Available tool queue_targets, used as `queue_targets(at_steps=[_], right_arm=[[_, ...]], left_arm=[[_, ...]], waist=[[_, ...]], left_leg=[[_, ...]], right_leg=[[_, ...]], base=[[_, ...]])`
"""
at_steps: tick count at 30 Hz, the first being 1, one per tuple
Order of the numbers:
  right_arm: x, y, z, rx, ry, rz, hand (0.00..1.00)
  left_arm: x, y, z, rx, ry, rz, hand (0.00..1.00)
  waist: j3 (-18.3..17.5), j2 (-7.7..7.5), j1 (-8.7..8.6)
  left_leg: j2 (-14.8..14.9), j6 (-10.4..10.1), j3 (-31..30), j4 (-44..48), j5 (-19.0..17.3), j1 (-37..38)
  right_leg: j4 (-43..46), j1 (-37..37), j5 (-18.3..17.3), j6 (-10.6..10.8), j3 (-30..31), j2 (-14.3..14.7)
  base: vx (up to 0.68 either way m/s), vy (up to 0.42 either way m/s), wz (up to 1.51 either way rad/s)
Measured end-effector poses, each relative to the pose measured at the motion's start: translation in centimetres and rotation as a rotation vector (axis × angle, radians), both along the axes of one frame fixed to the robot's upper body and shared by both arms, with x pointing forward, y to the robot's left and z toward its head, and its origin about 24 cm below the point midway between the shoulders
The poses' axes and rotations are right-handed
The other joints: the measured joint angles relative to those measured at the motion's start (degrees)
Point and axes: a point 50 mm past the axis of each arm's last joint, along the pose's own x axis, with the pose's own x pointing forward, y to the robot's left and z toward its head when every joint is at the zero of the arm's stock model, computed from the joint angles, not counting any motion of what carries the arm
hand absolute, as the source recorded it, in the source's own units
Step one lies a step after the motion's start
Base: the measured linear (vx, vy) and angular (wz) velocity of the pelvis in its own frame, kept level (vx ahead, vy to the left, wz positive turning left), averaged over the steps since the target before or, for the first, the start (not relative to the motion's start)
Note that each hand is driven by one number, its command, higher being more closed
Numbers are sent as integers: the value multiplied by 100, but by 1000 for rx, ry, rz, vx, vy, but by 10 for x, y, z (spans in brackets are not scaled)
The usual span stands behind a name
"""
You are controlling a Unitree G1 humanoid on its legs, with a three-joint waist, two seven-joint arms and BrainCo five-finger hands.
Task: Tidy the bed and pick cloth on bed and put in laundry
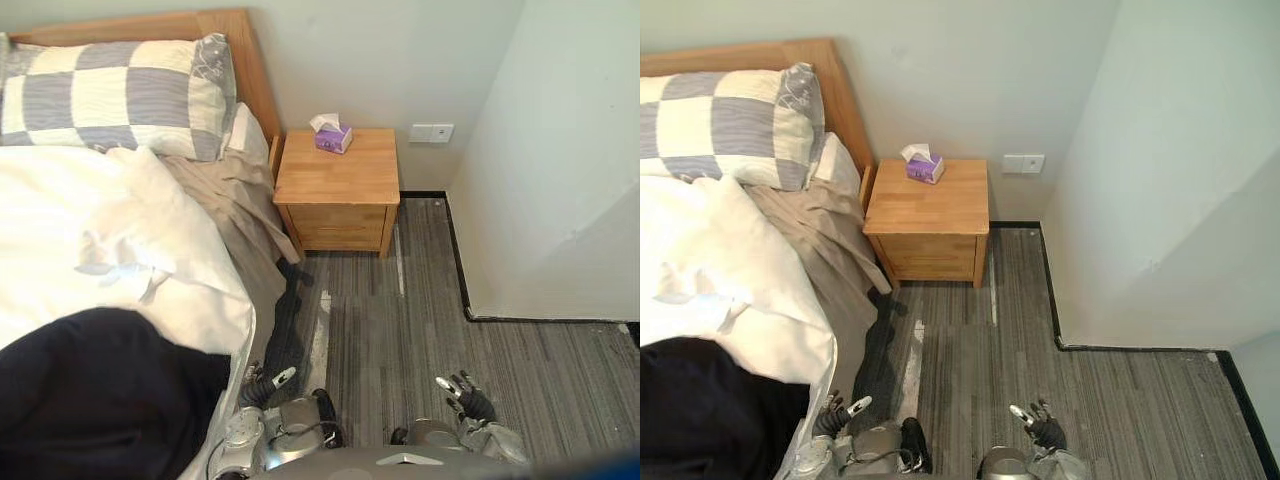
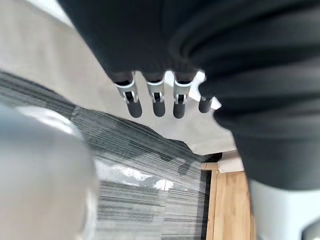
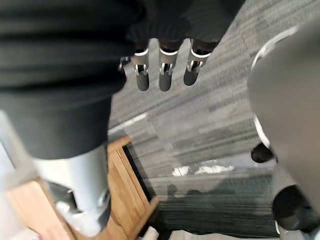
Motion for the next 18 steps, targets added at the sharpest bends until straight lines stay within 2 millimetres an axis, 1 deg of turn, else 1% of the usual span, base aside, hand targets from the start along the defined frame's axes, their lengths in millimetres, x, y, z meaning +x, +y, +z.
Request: queue_targets(at_steps=[1,3,5,6,7,8,9,10,11,12,13,14,15,16,17,18], right_arm=[[-1,1,0,1,2,4,0],[1,1,1,-17,-4,34,0],[8,5,2,-29,-16,80,0],[11,5,3,-33,-20,97,0],[11,3,3,-41,-14,104,0],[11,2,2,-45,-10,106,0],[15,0,4,-53,-18,107,0],[13,-1,3,-60,-10,103,0],[11,-1,2,-61,-4,101,0],[10,0,2,-62,4,106,0],[10,-1,2,-64,2,105,0],[8,-2,2,-68,0,103,0],[9,-2,2,-69,-3,103,0],[8,-2,3,-71,-8,103,0],[9,-2,3,-71,-13,101,0],[11,-1,4,-72,-23,99,0]], left_arm=[[-2,0,-1,-6,13,7,0],[-10,1,-4,-17,38,30,0],[-14,4,-6,-30,59,59,0],[-16,5,-7,-34,64,69,0],[-18,4,-8,-40,75,72,0],[-20,3,-9,-43,81,70,0],[-22,2,-10,-40,90,57,0],[-23,1,-10,-25,96,22,0],[-24,3,-10,-16,100,11,0],[-24,5,-10,-9,102,5,0],[-25,4,-11,-10,105,5,0],[-26,3,-12,-11,112,-1,0],[-27,2,-13,-13,119,-3,0],[-29,1,-14,-14,133,-12,0],[-29,0,-14,-17,141,-16,0],[-28,0,-14,-16,145,-18,0]], waist=[[-7,-8,15],[-49,30,74],[-73,12,125],[-74,11,131],[-85,28,149],[-110,59,154],[-120,52,147],[-151,-53,92],[-154,-119,54],[-158,-166,42],[-159,-133,45],[-142,-89,15],[-138,-57,-12],[-168,-45,-54],[-175,-57,-70],[-179,-68,-66]], left_leg=[[48,217,329,154,-70,63],[22,680,451,133,-341,223],[-9,690,430,117,-470,243],[-22,689,422,79,-491,289],[-120,652,356,-154,-522,468],[-208,572,259,-383,-547,592],[-357,474,88,-682,-590,760],[-639,468,-231,-1053,-754,1008],[-770,544,-410,-1148,-825,1128],[-849,542,-614,-1177,-832,1236],[-858,508,-868,-1194,-864,1339],[-843,475,-1225,-1318,-852,1529],[-824,436,-1480,-1403,-830,1617],[-769,390,-1872,-1525,-812,1704],[-698,312,-2253,-1595,-794,1707],[-667,242,-2532,-1624,-782,1695]], right_leg=[[-98,177,29,50,-133,-35],[-183,353,67,114,-250,-7],[-157,409,116,191,-285,-7],[36,365,119,197,-353,-26],[680,184,100,226,-469,-122],[1367,-48,60,289,-535,-243],[2427,-450,66,331,-550,-491],[3954,-1015,319,371,-516,-940],[4549,-1234,217,320,-522,-1180],[4954,-1386,40,281,-517,-1350],[5077,-1529,-130,230,-489,-1359],[4969,-1695,-361,247,-360,-1234],[4781,-1775,-478,279,-271,-1147],[4382,-1965,-581,265,-45,-977],[3902,-2118,-573,270,175,-826],[3464,-2205,-553,288,380,-737]], base=[[413,148,62],[384,118,30],[260,71,16],[246,93,24],[223,111,27],[203,128,35],[188,100,58],[201,72,84],[270,16,103],[204,-39,102],[287,-124,129],[224,-143,135],[251,-221,168],[177,-267,173],[157,-297,180],[145,-356,187]])
